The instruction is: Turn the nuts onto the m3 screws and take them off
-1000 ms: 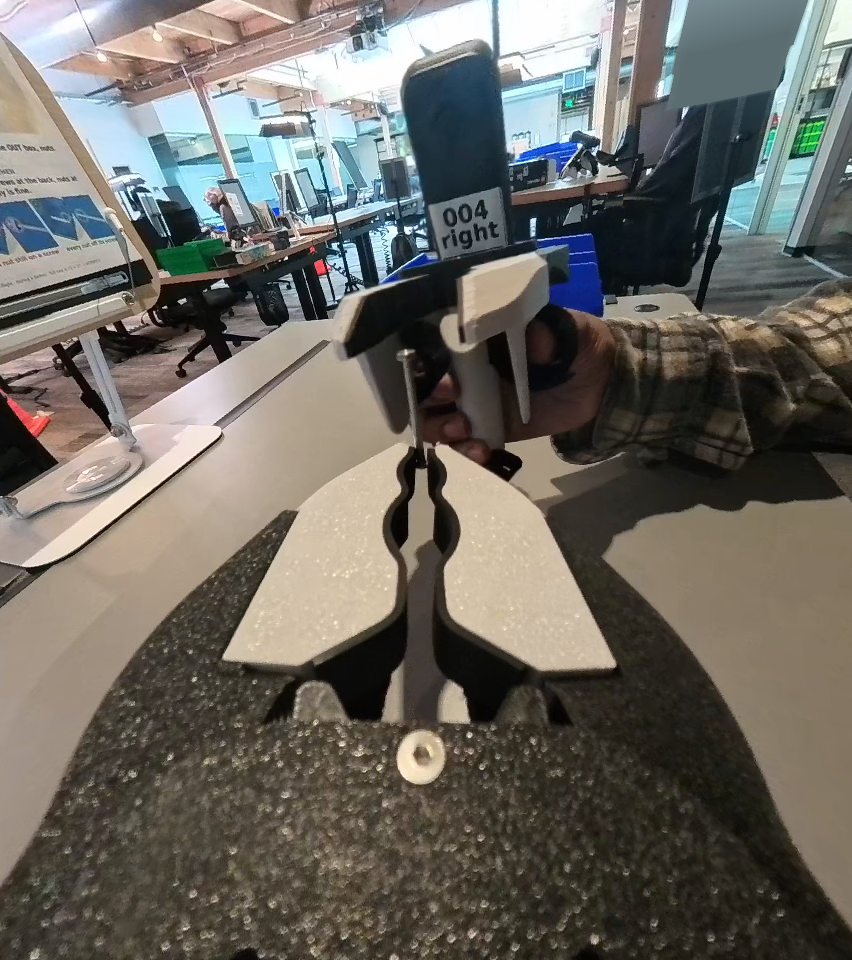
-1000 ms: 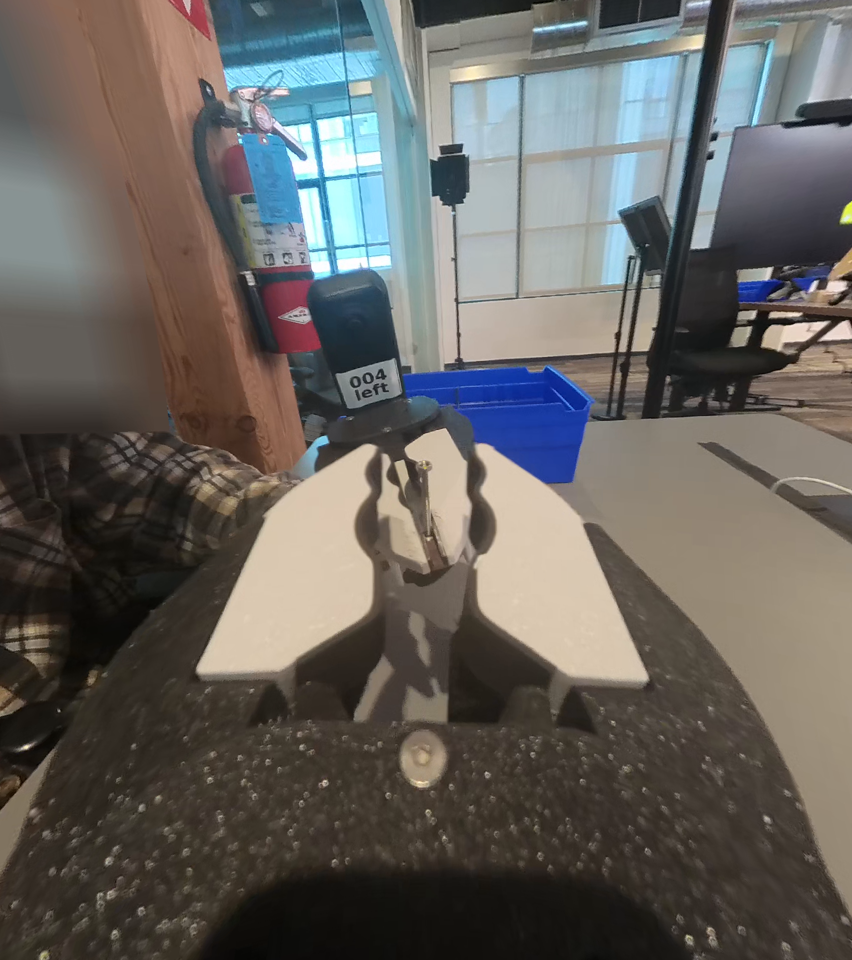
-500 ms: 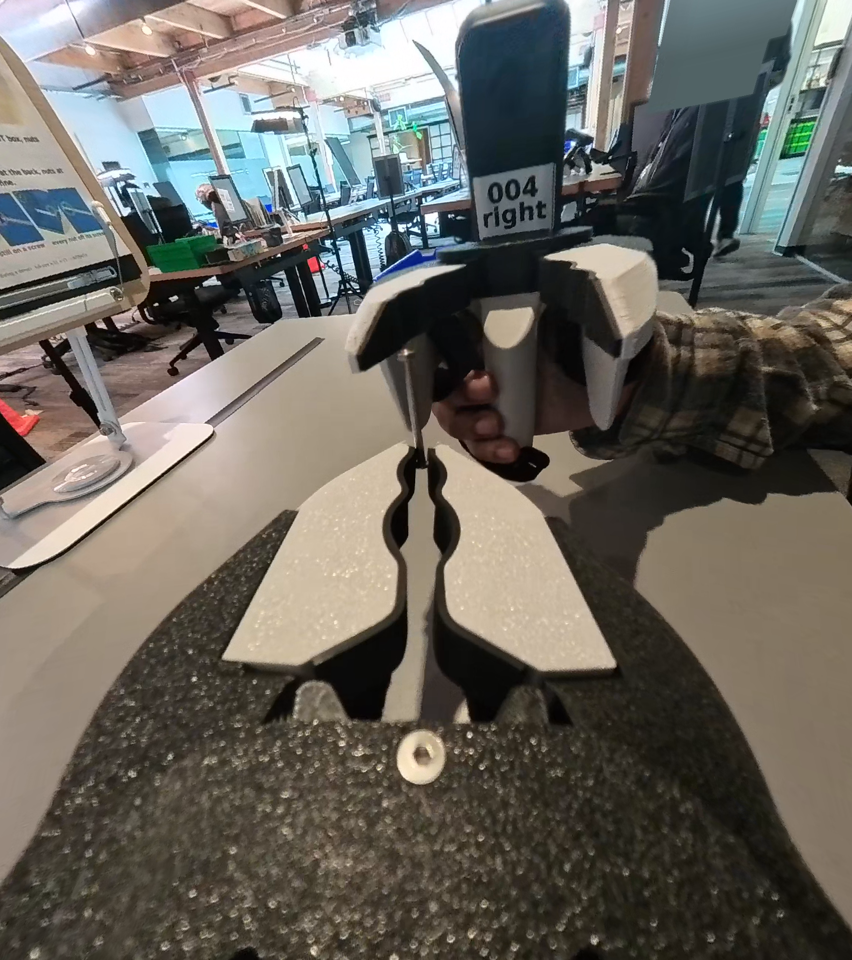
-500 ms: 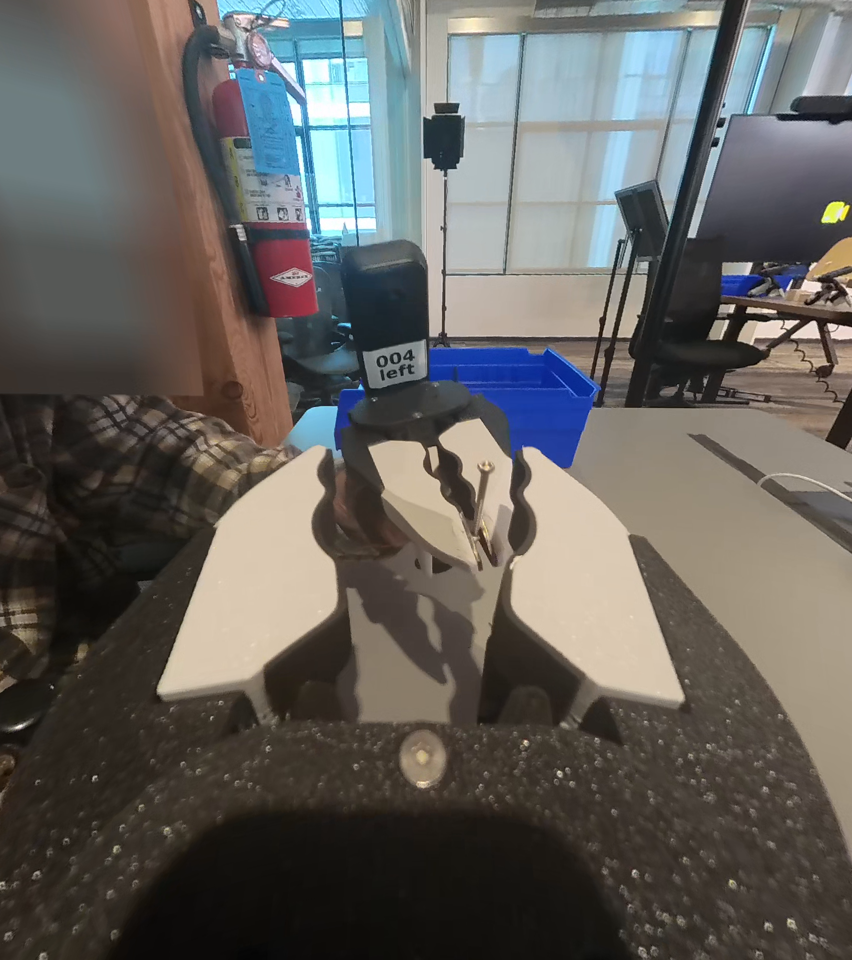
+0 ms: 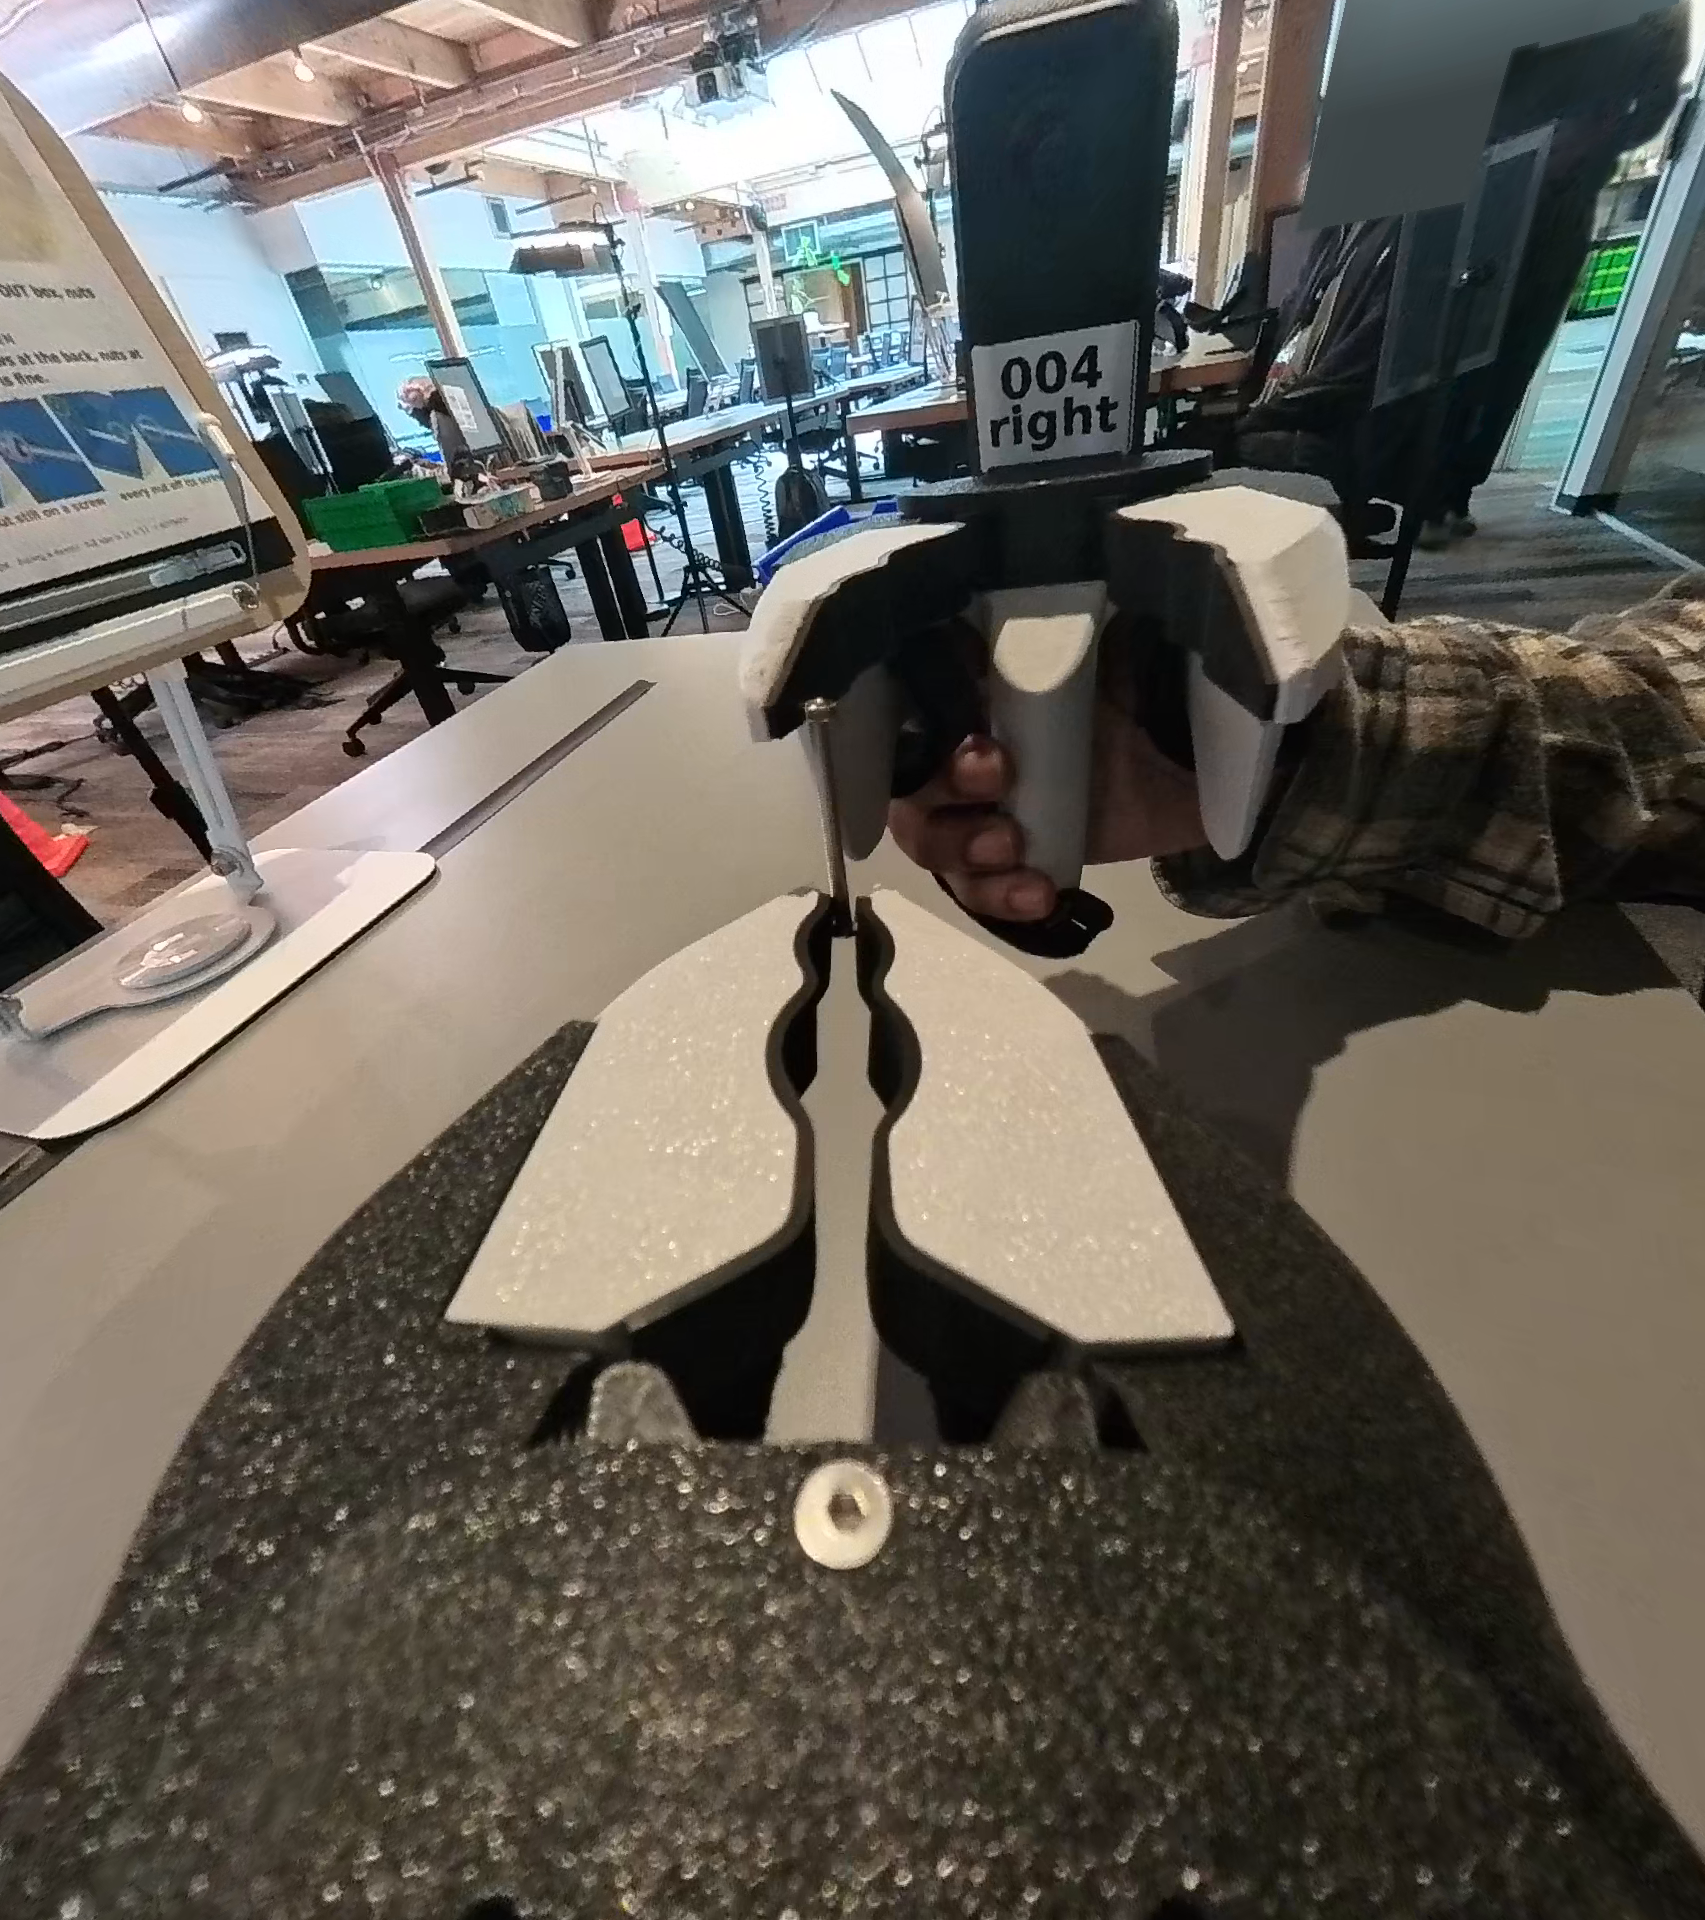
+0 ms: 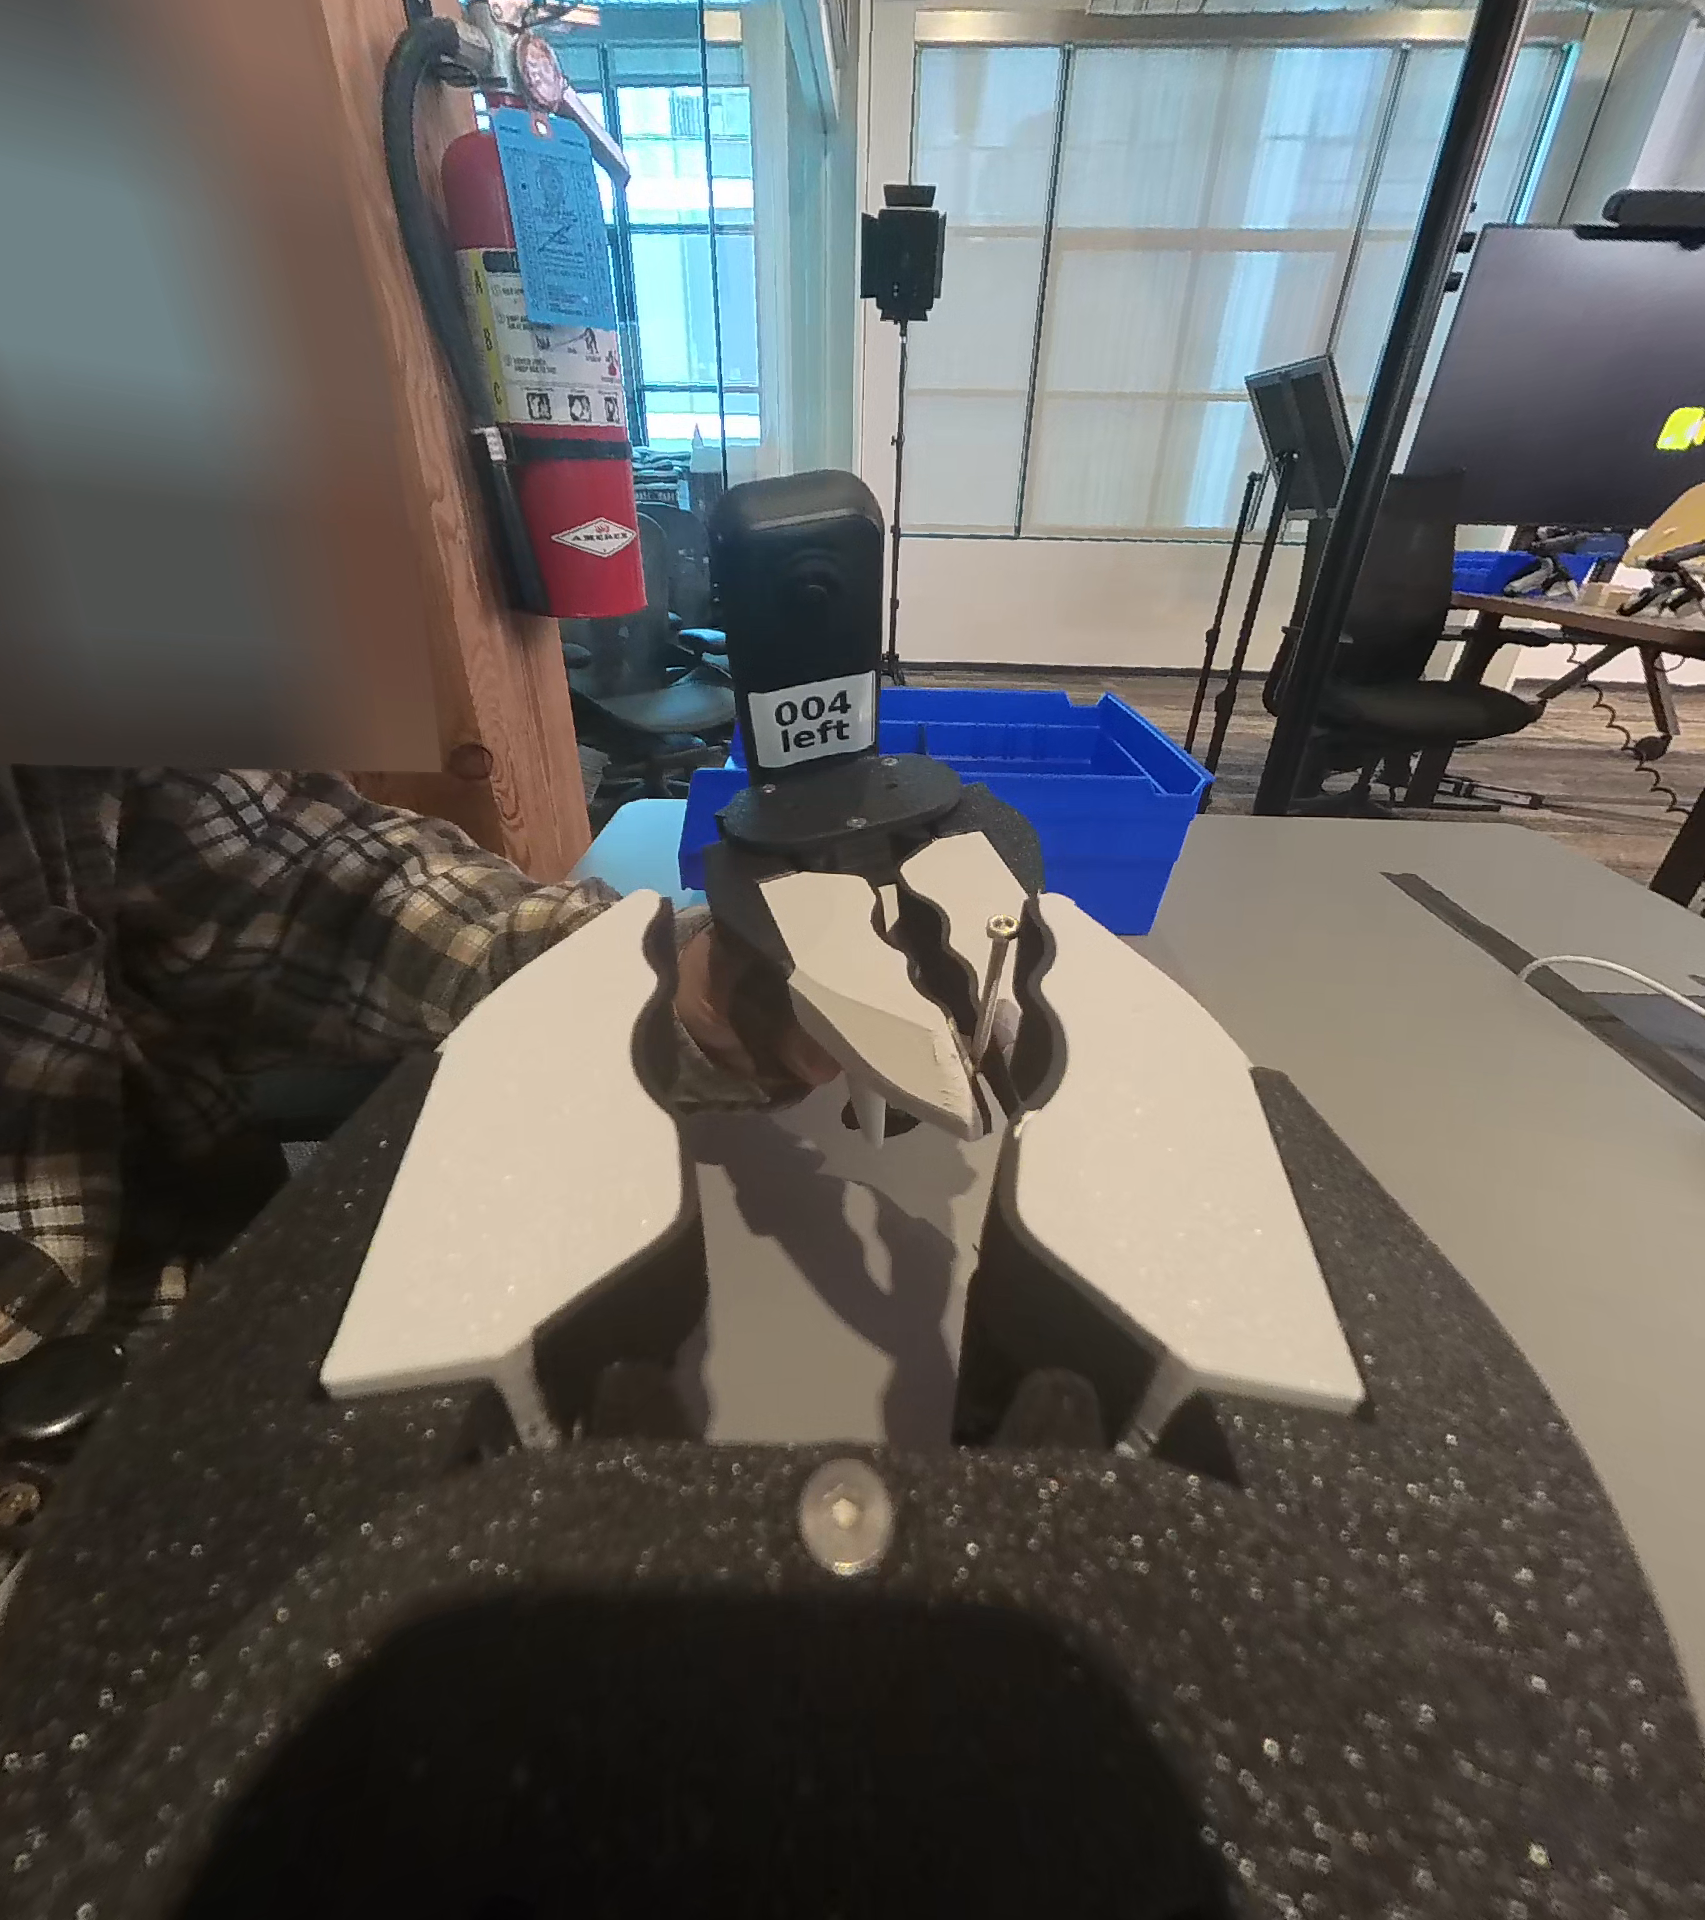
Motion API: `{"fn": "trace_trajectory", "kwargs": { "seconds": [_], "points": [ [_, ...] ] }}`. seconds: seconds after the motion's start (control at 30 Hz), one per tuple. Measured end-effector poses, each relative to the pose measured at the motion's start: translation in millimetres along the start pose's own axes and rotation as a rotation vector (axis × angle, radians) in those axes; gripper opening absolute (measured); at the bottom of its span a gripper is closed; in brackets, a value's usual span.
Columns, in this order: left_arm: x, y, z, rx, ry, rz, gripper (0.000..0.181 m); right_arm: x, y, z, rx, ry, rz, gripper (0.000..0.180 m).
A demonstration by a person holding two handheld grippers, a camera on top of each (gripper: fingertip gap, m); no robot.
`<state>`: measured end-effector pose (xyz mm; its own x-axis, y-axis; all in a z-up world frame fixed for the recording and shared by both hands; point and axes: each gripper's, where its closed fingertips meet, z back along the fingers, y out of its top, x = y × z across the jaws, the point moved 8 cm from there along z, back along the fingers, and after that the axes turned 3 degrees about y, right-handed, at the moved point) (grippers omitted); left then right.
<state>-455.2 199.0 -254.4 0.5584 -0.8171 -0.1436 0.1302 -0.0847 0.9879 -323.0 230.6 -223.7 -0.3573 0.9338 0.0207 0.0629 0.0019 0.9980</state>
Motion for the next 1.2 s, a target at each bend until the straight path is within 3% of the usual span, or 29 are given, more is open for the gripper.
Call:
{"fn": "trace_trajectory", "kwargs": {
  "seconds": [1.2],
  "points": [
    [0.0,0.7,0.6,0.002,0.000,0.000,0.004,-1.3,3.0,7.3,-0.028,-0.008,0.017,0.054]
  ]
}}
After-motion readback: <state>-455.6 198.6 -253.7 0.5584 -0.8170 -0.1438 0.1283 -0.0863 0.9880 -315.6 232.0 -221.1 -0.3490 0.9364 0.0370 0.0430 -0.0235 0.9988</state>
